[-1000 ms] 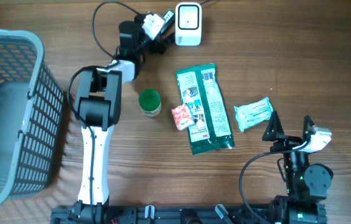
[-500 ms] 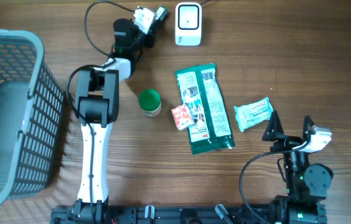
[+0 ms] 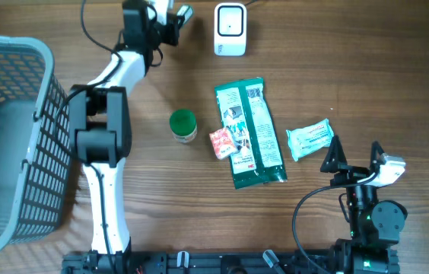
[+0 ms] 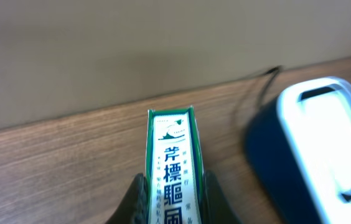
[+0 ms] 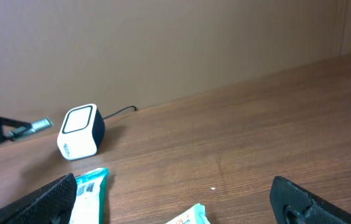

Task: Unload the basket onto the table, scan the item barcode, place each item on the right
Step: 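Carry the medicine box past the scanner toward the mint-green packet, then release the medicine box on the table and retract the left arm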

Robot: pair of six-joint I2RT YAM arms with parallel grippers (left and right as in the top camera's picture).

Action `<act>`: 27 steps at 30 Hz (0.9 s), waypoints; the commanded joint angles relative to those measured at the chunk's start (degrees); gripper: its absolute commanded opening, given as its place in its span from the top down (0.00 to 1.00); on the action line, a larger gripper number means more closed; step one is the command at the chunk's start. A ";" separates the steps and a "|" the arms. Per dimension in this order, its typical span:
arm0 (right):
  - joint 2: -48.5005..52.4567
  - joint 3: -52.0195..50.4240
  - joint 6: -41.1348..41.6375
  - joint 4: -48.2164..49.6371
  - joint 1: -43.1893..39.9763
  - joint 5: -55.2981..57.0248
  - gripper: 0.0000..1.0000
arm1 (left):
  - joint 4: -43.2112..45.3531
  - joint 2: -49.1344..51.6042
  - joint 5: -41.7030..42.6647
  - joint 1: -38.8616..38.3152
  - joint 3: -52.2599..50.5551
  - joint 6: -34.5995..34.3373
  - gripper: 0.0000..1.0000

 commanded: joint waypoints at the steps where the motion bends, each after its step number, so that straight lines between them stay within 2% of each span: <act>1: -0.26 -0.07 0.42 0.13 0.04 0.37 0.00 | -12.37 -8.00 0.28 0.20 0.11 0.04 0.96; 7: -0.26 -0.07 0.39 0.13 0.04 0.39 0.00 | -41.72 -16.26 0.33 -2.62 0.11 -0.13 0.96; 11: -0.26 -0.07 0.42 0.13 0.04 0.39 0.00 | -51.71 -16.94 0.31 -9.68 0.09 -0.11 0.96; 14: -0.26 -0.07 0.42 0.13 0.04 0.39 0.00 | -51.89 -16.94 0.28 -16.94 0.09 -0.09 0.96; 18: -0.26 -0.07 0.42 0.13 0.04 0.39 0.00 | -47.89 -16.87 0.13 -26.84 0.09 -0.09 0.96; 22: -0.26 -0.07 0.42 0.13 0.04 0.39 0.00 | -44.28 -16.28 -8.72 -34.82 0.02 -0.11 0.96; 24: -0.26 -0.07 0.42 0.13 0.04 0.39 0.00 | -43.69 -15.89 -10.10 -37.11 -0.79 -0.11 0.96; 25: -0.26 -0.07 0.42 0.13 0.04 0.37 0.00 | -43.56 -15.39 -10.10 -38.40 -1.46 -0.09 0.91; 26: -0.26 -0.07 0.42 0.13 0.04 0.39 0.00 | -43.50 -14.67 -10.14 -39.52 -2.47 -0.07 0.75; 27: -0.26 -0.07 0.42 0.13 0.04 0.39 0.00 | -43.52 -14.05 -10.47 -40.04 -3.45 -0.09 0.51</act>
